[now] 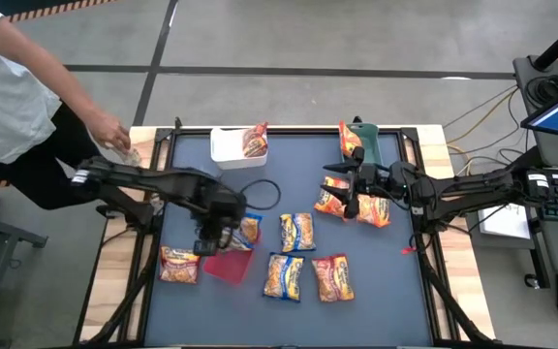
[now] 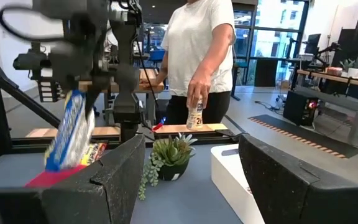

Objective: Sort Maruchan noodles
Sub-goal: Put the top blue noodle pack into the red bin

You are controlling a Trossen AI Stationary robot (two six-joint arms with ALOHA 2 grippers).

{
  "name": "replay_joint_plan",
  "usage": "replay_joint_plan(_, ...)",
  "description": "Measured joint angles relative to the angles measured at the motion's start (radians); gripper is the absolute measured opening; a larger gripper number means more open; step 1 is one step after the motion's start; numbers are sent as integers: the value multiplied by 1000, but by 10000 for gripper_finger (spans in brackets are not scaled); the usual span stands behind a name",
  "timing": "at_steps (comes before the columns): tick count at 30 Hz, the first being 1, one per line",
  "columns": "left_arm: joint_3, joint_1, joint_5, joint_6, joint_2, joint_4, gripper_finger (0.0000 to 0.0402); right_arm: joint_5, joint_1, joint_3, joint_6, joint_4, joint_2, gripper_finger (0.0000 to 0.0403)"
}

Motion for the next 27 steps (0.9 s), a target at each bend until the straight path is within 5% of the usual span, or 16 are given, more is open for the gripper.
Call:
replay_joint_plan(14,145,16,0,110,274,-153,66,-1,0,0,-9,0,0,245)
replay_joint_plan(27,214,35,-28,155,341,-156,66,-2,0,0,-13,-6,0,244)
